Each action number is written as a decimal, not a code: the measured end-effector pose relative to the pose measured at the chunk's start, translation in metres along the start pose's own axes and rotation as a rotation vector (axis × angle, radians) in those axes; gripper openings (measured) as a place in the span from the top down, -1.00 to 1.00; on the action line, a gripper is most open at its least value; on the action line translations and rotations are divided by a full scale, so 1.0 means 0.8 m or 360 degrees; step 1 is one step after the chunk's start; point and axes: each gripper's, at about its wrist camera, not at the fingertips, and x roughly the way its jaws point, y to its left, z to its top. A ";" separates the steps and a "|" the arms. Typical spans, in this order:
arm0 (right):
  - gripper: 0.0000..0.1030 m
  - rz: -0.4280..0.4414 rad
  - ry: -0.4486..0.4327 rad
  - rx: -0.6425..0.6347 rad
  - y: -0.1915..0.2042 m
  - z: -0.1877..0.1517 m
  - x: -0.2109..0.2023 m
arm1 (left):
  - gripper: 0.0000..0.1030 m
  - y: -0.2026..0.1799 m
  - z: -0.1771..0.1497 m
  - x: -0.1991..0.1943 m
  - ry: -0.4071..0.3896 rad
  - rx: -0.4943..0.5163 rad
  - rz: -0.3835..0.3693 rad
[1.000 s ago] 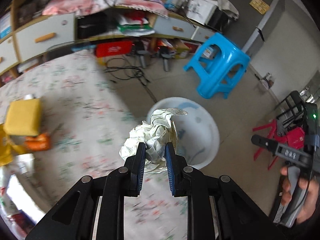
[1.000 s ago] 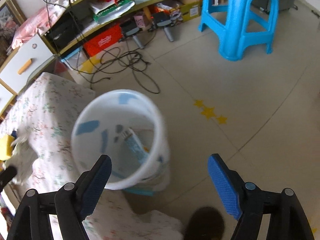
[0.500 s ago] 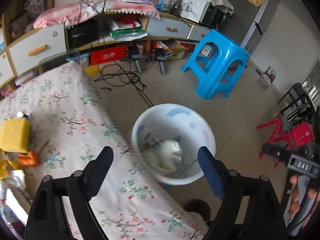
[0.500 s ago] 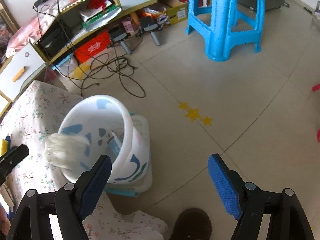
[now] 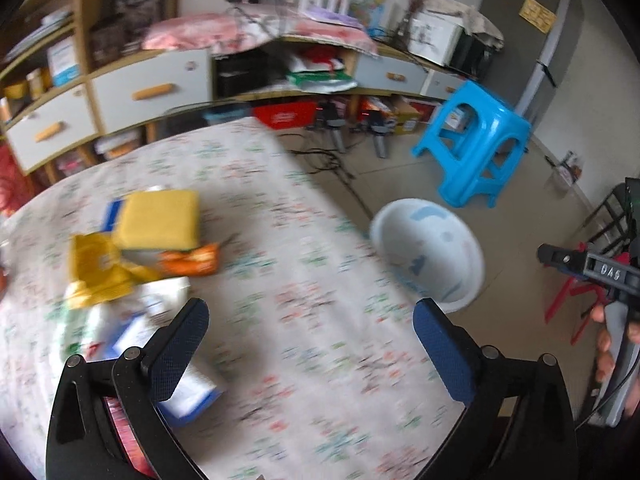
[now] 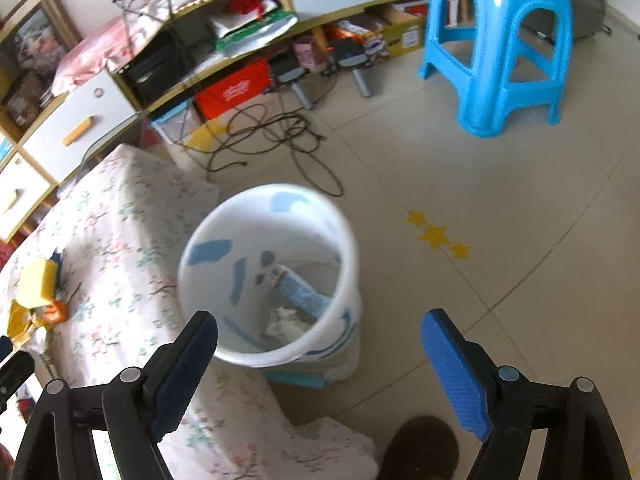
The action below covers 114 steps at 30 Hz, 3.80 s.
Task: Collect trash
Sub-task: 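Return the right tool to the table and grasp the blue-and-white box, then carry the box into the white bin with the right tool while the left tool grasps the red can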
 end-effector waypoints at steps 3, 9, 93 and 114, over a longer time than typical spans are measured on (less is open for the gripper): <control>-0.72 0.0023 0.0011 -0.0021 0.021 -0.005 0.002 | -1.00 0.041 -0.016 -0.018 -0.0060 -0.0042 0.0084; -0.74 0.0054 0.0042 -0.0119 0.073 -0.017 0.009 | -1.00 0.117 -0.038 -0.042 -0.0057 -0.0191 0.0205; -0.27 0.0169 0.0296 -0.1173 0.380 -0.144 0.094 | -0.91 0.194 -0.128 -0.040 0.0354 -0.0556 -0.0009; -0.27 0.0148 0.0297 -0.0978 0.314 -0.121 0.073 | -0.26 0.160 -0.119 0.037 0.0440 -0.0490 0.0091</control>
